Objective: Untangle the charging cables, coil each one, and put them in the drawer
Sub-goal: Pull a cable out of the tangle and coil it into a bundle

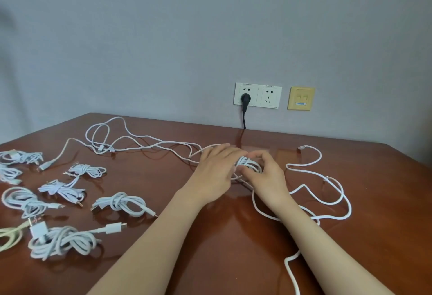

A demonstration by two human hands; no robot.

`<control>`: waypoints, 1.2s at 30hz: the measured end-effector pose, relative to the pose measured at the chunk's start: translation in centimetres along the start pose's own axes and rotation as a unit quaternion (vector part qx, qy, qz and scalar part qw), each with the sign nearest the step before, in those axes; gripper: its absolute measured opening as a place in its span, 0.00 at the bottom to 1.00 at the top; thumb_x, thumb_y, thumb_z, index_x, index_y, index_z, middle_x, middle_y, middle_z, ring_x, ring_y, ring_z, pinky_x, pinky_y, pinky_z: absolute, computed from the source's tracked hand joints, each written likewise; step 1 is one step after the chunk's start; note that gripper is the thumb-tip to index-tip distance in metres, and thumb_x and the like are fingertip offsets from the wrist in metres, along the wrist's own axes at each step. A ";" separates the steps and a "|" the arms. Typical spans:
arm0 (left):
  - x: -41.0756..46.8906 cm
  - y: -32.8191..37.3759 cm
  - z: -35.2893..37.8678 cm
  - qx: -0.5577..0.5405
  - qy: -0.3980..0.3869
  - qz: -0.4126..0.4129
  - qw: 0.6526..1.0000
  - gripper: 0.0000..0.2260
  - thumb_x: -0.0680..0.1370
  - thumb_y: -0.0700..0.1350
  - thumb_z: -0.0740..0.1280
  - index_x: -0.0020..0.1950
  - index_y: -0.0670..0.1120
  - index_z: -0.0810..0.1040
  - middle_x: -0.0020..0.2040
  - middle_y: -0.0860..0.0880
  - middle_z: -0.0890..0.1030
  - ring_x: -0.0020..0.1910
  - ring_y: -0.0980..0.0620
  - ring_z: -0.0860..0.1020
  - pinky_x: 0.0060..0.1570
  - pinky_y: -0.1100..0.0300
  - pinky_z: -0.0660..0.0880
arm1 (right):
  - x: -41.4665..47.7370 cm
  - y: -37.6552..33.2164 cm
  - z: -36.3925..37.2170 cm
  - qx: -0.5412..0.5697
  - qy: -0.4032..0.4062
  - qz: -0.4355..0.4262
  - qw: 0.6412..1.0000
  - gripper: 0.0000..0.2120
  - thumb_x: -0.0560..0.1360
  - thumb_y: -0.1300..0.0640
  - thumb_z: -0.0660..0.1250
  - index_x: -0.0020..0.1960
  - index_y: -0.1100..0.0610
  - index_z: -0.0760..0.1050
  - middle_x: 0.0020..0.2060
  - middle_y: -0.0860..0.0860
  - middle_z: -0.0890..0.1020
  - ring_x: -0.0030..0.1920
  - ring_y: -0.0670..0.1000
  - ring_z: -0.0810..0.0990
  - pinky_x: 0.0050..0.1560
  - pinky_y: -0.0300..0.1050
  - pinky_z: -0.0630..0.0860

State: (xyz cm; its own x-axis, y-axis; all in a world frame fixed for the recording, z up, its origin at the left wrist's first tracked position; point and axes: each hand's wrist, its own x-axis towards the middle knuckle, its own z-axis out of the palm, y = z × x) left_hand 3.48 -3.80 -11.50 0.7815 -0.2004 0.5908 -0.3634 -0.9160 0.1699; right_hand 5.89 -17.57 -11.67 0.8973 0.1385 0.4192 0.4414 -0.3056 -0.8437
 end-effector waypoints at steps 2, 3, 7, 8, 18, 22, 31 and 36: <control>0.2 -0.4 -0.5 0.020 -0.009 -0.005 1.000 0.20 0.80 0.41 0.58 0.72 0.53 0.64 0.70 0.55 0.68 0.72 0.56 0.59 0.64 0.65 0.48 | 0.0 -0.2 0.0 0.010 0.005 0.003 1.000 0.12 0.69 0.59 0.72 0.47 0.52 0.71 0.39 0.45 0.77 0.42 0.49 0.77 0.40 0.38 0.70; 0.3 -0.5 -0.8 0.026 -0.014 -0.002 1.000 0.20 0.80 0.41 0.59 0.72 0.53 0.65 0.70 0.55 0.68 0.71 0.55 0.60 0.63 0.64 0.50 | 0.0 -0.3 0.1 0.017 0.004 0.004 1.000 0.12 0.69 0.59 0.73 0.47 0.52 0.70 0.38 0.45 0.77 0.42 0.50 0.77 0.42 0.40 0.71; 0.5 -0.6 -2.2 0.012 -0.078 0.005 0.997 0.20 0.78 0.46 0.64 0.70 0.54 0.67 0.67 0.54 0.71 0.69 0.55 0.64 0.60 0.61 0.54 | -0.1 -0.1 0.7 0.053 -0.004 0.021 0.998 0.14 0.67 0.59 0.74 0.43 0.49 0.70 0.38 0.50 0.79 0.42 0.54 0.78 0.47 0.50 0.75; 0.4 -0.7 -2.5 0.009 -0.082 0.008 0.997 0.19 0.77 0.46 0.64 0.68 0.54 0.68 0.65 0.54 0.72 0.67 0.55 0.65 0.58 0.60 0.55 | -0.2 -0.1 0.9 0.061 -0.016 0.024 0.998 0.14 0.68 0.59 0.74 0.43 0.49 0.70 0.38 0.51 0.79 0.40 0.54 0.78 0.46 0.50 0.75; -1.0 -4.2 -7.6 -0.023 -0.216 -0.094 0.972 0.17 0.74 0.39 0.68 0.62 0.51 0.75 0.59 0.49 0.78 0.60 0.50 0.74 0.59 0.56 0.69 | -1.9 -0.5 2.1 0.049 -0.212 -0.013 0.976 0.09 0.75 0.60 0.67 0.51 0.48 0.72 0.38 0.46 0.80 0.39 0.44 0.77 0.46 0.35 0.71; -2.5 -6.0 -9.3 -0.010 -0.247 -0.143 0.958 0.18 0.75 0.37 0.66 0.64 0.48 0.73 0.63 0.48 0.74 0.62 0.48 0.72 0.59 0.58 0.67 | -2.2 -0.6 1.9 -0.071 -0.236 -0.064 0.967 0.10 0.75 0.60 0.66 0.44 0.45 0.74 0.40 0.43 0.79 0.38 0.38 0.76 0.43 0.27 0.69; -5.0 -8.5 -10.6 0.032 -0.265 -0.210 0.940 0.17 0.74 0.36 0.66 0.61 0.50 0.74 0.62 0.49 0.74 0.60 0.47 0.73 0.60 0.51 0.71 | -2.2 -0.4 1.4 -0.180 -0.259 -0.139 0.939 0.15 0.74 0.62 0.66 0.38 0.41 0.74 0.43 0.43 0.77 0.39 0.35 0.72 0.42 0.25 0.64; -5.4 -8.7 -10.8 0.057 -0.318 -0.253 0.912 0.18 0.75 0.35 0.66 0.62 0.50 0.73 0.63 0.46 0.73 0.59 0.45 0.73 0.58 0.51 0.72 | -1.9 0.0 1.2 -0.197 -0.249 -0.143 0.938 0.13 0.74 0.62 0.66 0.40 0.44 0.75 0.43 0.44 0.77 0.41 0.39 0.72 0.42 0.27 0.64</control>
State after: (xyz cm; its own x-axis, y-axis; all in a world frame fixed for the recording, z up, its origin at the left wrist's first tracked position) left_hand -3.06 9.04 -7.70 0.9837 0.1304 -0.1241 0.1524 -0.9702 0.1884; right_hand 4.14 -16.70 -12.87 0.6805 0.6600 0.3182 0.7139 -0.4992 -0.4911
